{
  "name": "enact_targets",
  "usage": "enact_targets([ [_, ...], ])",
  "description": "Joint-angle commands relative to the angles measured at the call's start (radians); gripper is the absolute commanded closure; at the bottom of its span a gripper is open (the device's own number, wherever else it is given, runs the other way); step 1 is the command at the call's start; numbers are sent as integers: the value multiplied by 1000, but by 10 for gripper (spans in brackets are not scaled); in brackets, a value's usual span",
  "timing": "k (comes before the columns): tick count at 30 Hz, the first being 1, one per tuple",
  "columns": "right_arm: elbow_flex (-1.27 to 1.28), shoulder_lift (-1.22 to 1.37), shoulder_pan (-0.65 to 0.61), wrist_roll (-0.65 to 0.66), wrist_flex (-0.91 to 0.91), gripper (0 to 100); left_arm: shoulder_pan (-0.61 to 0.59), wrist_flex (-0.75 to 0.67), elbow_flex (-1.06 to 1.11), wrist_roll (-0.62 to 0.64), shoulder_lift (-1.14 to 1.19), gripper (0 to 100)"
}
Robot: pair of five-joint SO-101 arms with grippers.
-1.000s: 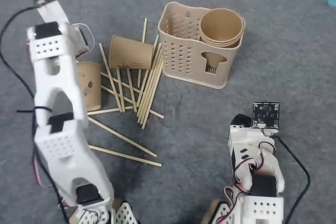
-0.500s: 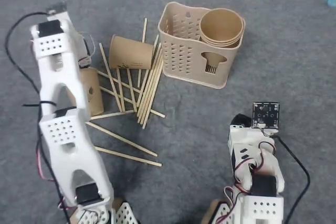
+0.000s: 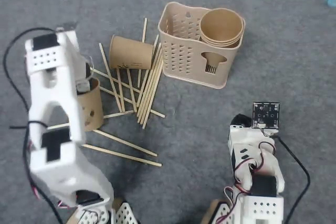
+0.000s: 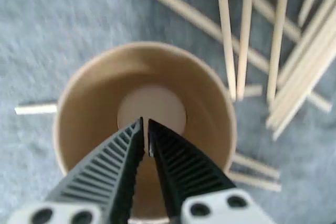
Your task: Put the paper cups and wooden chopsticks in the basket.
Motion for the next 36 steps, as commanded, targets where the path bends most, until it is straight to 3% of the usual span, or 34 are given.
enact_targets([
  [1,21,-2,-8,17,12,990,9,37,225,-83,-209,986],
  [10,21,-2,-8,17,13,990,8,-15,490,-147,-428,986],
  [22,21,-2,-8,17,13,990,11,-43,495,-140,-792,984],
  [28,21,-1,-8,17,13,990,6,-37,503,-140,-850,979],
  [34,21,-1,-8,17,13,990,-112,-40,478,-140,-848,784],
  [36,21,-1,-8,17,13,990,-153,-44,492,-140,-848,765],
])
